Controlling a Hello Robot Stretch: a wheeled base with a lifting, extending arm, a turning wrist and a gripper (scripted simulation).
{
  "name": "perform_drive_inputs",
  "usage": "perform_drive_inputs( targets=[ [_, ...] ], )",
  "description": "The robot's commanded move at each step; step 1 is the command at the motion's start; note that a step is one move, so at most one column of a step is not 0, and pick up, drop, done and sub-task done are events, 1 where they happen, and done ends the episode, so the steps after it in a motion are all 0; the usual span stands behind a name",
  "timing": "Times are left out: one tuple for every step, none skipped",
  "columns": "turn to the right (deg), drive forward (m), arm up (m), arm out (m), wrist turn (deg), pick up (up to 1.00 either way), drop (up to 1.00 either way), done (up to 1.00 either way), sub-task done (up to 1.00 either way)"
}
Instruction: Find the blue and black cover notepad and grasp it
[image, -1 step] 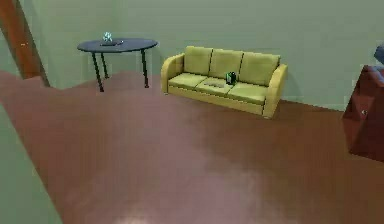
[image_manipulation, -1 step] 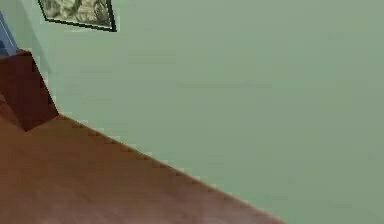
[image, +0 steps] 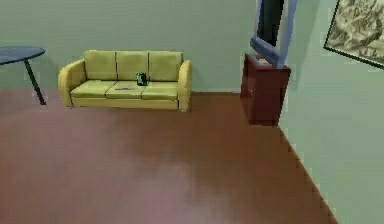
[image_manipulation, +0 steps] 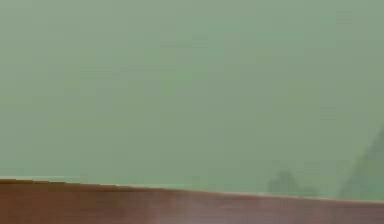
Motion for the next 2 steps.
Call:
perform_drive_inputs(
  targets=[
    [0.0,1.00,0.00,0.00,0.0,0.00,0.00,0.00,0.00],
    [3.0,0.00,0.00,0.00,0.0,0.00,0.00,0.00,0.00]
  ],
)
